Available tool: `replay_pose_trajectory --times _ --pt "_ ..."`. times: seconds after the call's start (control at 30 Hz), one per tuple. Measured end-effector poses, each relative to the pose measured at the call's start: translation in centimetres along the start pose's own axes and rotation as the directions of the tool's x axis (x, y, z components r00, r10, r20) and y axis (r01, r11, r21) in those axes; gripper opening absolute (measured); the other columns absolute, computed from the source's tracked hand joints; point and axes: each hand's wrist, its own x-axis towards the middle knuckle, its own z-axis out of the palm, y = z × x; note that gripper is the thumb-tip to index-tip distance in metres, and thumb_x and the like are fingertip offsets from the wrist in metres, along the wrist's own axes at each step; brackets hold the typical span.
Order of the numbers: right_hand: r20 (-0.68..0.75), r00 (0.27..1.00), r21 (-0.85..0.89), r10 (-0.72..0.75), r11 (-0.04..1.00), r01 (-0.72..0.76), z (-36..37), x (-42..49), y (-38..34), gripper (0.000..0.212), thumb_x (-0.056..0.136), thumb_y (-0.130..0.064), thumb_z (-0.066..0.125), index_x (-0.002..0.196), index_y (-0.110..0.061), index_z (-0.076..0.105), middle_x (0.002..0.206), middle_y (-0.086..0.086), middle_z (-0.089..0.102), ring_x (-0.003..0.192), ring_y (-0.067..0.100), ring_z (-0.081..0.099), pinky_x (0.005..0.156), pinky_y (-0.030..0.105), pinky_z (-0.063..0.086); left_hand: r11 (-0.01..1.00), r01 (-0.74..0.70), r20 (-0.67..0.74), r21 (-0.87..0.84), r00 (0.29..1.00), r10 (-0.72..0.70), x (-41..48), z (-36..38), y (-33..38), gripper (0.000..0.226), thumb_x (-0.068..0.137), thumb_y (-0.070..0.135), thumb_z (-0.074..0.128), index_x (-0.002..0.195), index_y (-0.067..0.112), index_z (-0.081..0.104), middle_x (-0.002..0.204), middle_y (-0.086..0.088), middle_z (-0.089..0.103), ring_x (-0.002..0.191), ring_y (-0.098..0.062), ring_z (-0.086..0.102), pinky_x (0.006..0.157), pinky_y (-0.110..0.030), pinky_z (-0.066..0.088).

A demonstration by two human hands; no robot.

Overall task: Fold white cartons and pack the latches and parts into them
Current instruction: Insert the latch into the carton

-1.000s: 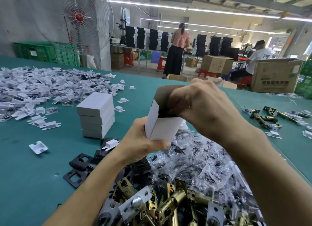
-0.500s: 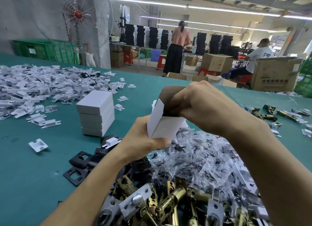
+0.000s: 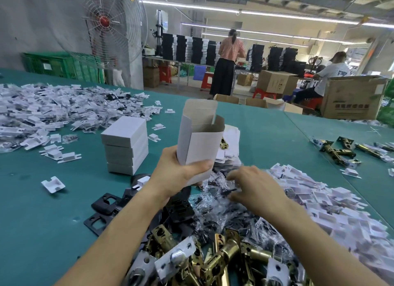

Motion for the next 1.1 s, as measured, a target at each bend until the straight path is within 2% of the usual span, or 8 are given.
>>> replay_pose_trajectory --times 0.13,0.27,0.4,0.53,0.8,0.93,1.0,1.1 --pt "-0.192 0.981 0.312 0.041 0.95 0.022 -0.9 -0.3 0.5 0.02 0.09 -0.026 0.073 0.109 -0.025 0.075 0.101 -0.006 0.075 0.088 0.007 0.066 0.085 0.031 0.056 1.0 0.025 -0.018 -0.006 1.0 -0.025 0.0 0.0 -0.1 0.026 0.072 0.017 0.089 0.093 0.017 0.075 0.086 -0.002 0.076 0.077 -0.015 0.073 0.064 -0.029 0.06" --pt "-0.512 0.845 0.657 0.157 0.706 0.267 -4.8 -0.9 0.6 0.018 0.087 -0.009 0.071 0.097 -0.023 0.075 0.083 -0.01 0.072 0.069 0.002 0.066 0.073 0.018 0.057 0.995 0.09 -0.047 0.034 0.995 -0.088 0.1 -0.1 -0.3 0.022 0.075 0.01 0.085 0.091 0.018 0.072 0.086 -0.005 0.075 0.07 -0.014 0.071 0.059 -0.029 0.059" --pt "-0.714 0.698 0.533 0.048 0.683 0.499 -8.3 -1.2 -0.8 0.019 0.086 -0.01 0.074 0.098 -0.024 0.074 0.087 -0.014 0.071 0.074 0.007 0.066 0.066 0.02 0.054 0.994 0.083 0.077 0.076 0.993 -0.089 -0.1 -0.2 -0.3 0.024 0.072 0.014 0.088 0.092 0.018 0.075 0.088 -0.004 0.075 0.075 -0.014 0.071 0.066 -0.032 0.062" --pt "-0.613 0.781 0.394 -0.122 0.81 0.435 -8.9 -0.3 -1.7 0.026 0.087 -0.011 0.075 0.103 -0.031 0.072 0.088 -0.004 0.071 0.08 0.012 0.064 0.066 0.029 0.051 0.999 0.008 0.225 0.049 0.974 -0.019 -0.6 0.2 0.1 0.031 0.068 0.018 0.082 0.097 0.008 0.075 0.087 -0.01 0.071 0.08 -0.021 0.069 0.072 -0.048 0.06" --pt "-0.48 0.854 0.568 -0.201 0.67 0.477 -8.5 -0.2 -2.0 0.005 0.086 -0.019 0.074 0.085 -0.019 0.07 0.083 -0.01 0.074 0.08 -0.002 0.069 0.068 0.017 0.053 1.0 -0.004 0.267 -0.006 0.964 0.005 -0.8 0.1 0.5 0.032 0.067 0.011 0.082 0.098 0.007 0.074 0.09 -0.014 0.068 0.08 -0.025 0.068 0.066 -0.056 0.059" --pt "-0.28 0.917 0.414 -0.283 0.827 0.381 -9.0 -0.4 -2.0 0.059 0.085 -0.066 0.04 0.076 -0.016 0.071 0.084 0.004 0.065 0.087 0.018 0.056 0.072 0.034 0.046 1.0 0.003 0.258 0.011 0.966 -0.006 -0.7 0.2 0.5 0.031 0.066 0.016 0.083 0.095 0.01 0.074 0.088 -0.01 0.071 0.081 -0.027 0.071 0.065 -0.051 0.061" --pt "-0.212 0.934 0.314 -0.288 0.885 0.344 -8.6 -0.6 -2.0 0.063 0.083 -0.069 0.033 0.086 -0.024 0.076 0.092 0.001 0.059 0.097 0.019 0.046 0.083 0.039 0.042 1.0 0.004 0.252 0.012 0.968 -0.006 -0.7 0.3 0.4 0.03 0.066 0.016 0.083 0.094 0.011 0.074 0.087 -0.011 0.071 0.08 -0.027 0.072 0.064 -0.049 0.062" --pt "-0.474 0.856 0.362 -0.205 0.841 0.401 -7.4 -1.2 -1.6 0.024 0.09 -0.048 0.059 0.101 -0.034 0.075 0.098 -0.009 0.055 0.099 0.011 0.044 0.085 0.028 0.037 1.0 0.021 0.255 -0.022 0.967 -0.014 -0.7 0.3 0.4 0.027 0.068 0.015 0.082 0.094 0.014 0.075 0.085 -0.005 0.072 0.08 -0.025 0.072 0.067 -0.049 0.062"
